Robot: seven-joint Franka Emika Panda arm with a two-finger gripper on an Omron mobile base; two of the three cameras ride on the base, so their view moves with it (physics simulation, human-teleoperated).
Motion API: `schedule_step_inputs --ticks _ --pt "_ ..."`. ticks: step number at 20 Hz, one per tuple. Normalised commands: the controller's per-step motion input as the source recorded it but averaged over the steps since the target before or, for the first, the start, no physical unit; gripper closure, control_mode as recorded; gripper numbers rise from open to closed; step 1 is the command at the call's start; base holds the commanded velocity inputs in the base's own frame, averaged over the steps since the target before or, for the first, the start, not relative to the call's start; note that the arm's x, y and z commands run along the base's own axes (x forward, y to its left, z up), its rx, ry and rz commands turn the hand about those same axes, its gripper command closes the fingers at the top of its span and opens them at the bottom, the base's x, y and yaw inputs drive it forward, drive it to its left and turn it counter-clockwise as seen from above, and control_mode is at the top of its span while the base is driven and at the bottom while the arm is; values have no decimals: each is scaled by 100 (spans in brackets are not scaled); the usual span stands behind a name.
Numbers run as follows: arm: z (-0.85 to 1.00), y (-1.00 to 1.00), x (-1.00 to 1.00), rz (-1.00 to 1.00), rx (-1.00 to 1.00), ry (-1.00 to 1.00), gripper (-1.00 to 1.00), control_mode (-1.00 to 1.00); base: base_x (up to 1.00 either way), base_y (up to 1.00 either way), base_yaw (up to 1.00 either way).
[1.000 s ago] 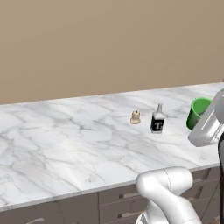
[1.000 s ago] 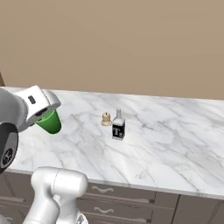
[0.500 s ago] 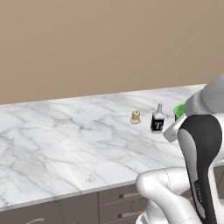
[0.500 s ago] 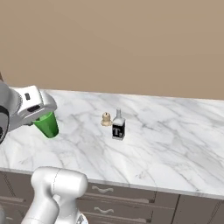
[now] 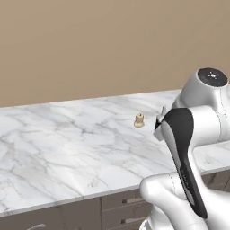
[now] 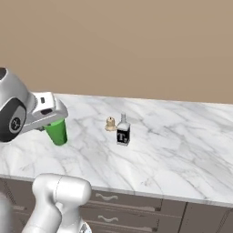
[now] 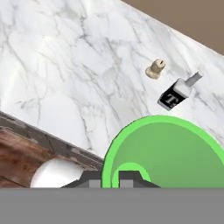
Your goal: Open the cabinet directly in front. Then move the liquor and the cup to the dining counter with the candle on it.
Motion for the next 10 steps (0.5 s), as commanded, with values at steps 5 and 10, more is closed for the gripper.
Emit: schedule_step_inputs --ticks 5,10 --pt "-37 6 53 -4 2 9 100 -100 0 0 0" --pt "-32 3 50 -3 0 1 100 -100 0 0 0"
